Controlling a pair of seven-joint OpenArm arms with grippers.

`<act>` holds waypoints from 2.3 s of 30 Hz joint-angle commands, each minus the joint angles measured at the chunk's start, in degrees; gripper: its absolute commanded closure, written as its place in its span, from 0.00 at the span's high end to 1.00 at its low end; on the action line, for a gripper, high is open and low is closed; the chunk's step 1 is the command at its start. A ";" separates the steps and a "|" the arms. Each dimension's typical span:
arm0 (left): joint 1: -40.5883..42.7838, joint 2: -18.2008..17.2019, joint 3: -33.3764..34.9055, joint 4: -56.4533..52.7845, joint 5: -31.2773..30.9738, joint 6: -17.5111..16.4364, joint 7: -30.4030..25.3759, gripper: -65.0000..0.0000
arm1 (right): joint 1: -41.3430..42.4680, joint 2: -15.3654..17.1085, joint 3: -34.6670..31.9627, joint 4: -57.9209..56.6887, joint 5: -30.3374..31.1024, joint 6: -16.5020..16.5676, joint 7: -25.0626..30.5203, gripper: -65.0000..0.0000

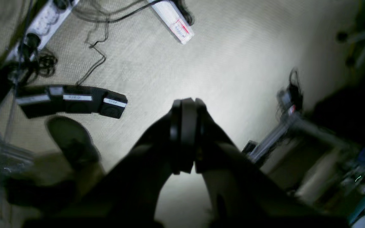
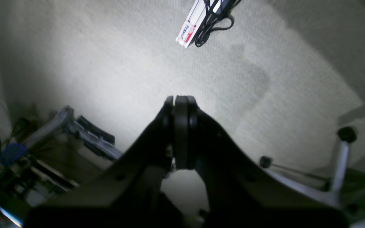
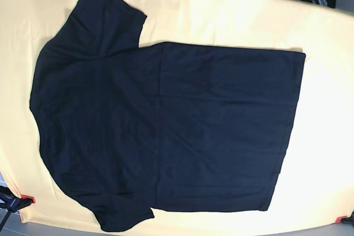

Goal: Fold the T-shirt properly

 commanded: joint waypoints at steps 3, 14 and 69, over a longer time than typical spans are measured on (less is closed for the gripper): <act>4.39 -1.51 -3.23 7.78 0.98 1.79 0.85 0.00 | -4.66 1.53 -0.02 7.76 -4.33 -1.70 0.17 0.00; 8.28 -1.46 -22.40 25.59 3.34 2.38 1.57 0.00 | -4.85 3.06 -0.02 21.05 -24.13 -10.49 0.39 0.00; -49.42 -26.03 -1.29 -10.10 38.05 -22.22 -37.97 0.46 | 13.77 8.37 6.78 21.05 -20.61 -10.82 9.90 0.00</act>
